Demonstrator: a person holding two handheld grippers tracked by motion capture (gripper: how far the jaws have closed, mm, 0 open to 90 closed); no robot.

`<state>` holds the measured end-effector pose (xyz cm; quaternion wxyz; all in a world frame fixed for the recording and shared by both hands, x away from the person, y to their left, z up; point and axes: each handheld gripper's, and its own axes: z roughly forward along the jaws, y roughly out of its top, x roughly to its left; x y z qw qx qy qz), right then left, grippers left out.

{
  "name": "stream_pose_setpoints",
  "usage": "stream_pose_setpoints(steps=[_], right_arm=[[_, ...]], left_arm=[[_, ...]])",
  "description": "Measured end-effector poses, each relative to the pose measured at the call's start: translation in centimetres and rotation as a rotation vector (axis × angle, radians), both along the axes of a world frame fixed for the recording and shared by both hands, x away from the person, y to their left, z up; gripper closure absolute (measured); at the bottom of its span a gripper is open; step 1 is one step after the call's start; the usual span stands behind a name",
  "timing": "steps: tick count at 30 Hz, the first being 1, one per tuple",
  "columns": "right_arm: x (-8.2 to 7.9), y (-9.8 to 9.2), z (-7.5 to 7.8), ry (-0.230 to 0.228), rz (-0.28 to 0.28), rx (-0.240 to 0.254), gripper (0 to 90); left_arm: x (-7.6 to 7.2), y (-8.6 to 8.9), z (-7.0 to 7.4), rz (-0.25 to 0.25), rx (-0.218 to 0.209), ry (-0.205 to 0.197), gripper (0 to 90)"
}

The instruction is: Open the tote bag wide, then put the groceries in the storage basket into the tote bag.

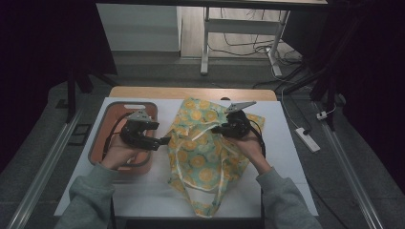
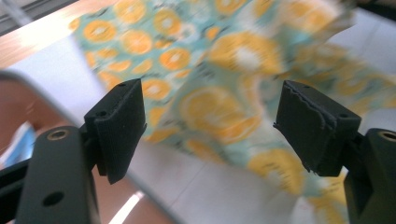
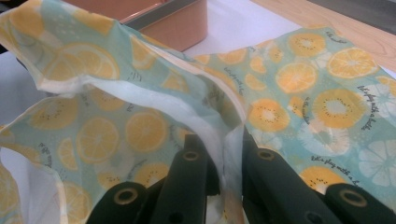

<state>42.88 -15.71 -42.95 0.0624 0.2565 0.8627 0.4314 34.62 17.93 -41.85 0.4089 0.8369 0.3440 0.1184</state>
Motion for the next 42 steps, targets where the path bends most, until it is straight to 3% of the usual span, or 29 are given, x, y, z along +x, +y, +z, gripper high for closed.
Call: stream_pose_setpoints(steps=[3, 6, 20, 25, 29, 33, 42], right_arm=[[-0.2, -0.1, 0.2, -0.004, -0.001, 0.003, 88.2], [-0.5, -0.3, 0.4, -0.015, -0.003, 0.010, 88.1], [-1.0, -1.1, 0.2, -0.030, -0.023, -0.002, 87.9], [-1.1, -1.0, 0.1, -0.029, -0.017, -0.005, 87.9], [-1.3, -0.9, 0.0, -0.025, -0.011, -0.009, 87.9], [-1.4, -0.7, -0.3, -0.021, -0.011, -0.014, 87.9], [-1.3, -0.7, -0.5, -0.016, -0.008, -0.017, 87.9]], left_arm=[[0.4, 0.8, -0.3, 0.027, 0.026, 0.008, 24.5], [0.8, 1.4, -0.7, 0.068, 0.093, 0.007, 24.5], [2.3, 3.8, -1.4, 0.162, 0.141, 0.049, 24.0], [3.0, 4.5, -1.8, 0.211, 0.176, 0.069, 22.9], [4.1, 5.2, -2.2, 0.250, 0.196, 0.100, 22.7], [5.3, 5.5, -3.0, 0.270, 0.186, 0.143, 23.1], [6.5, 5.9, -5.1, 0.294, 0.295, 0.245, 20.8]])
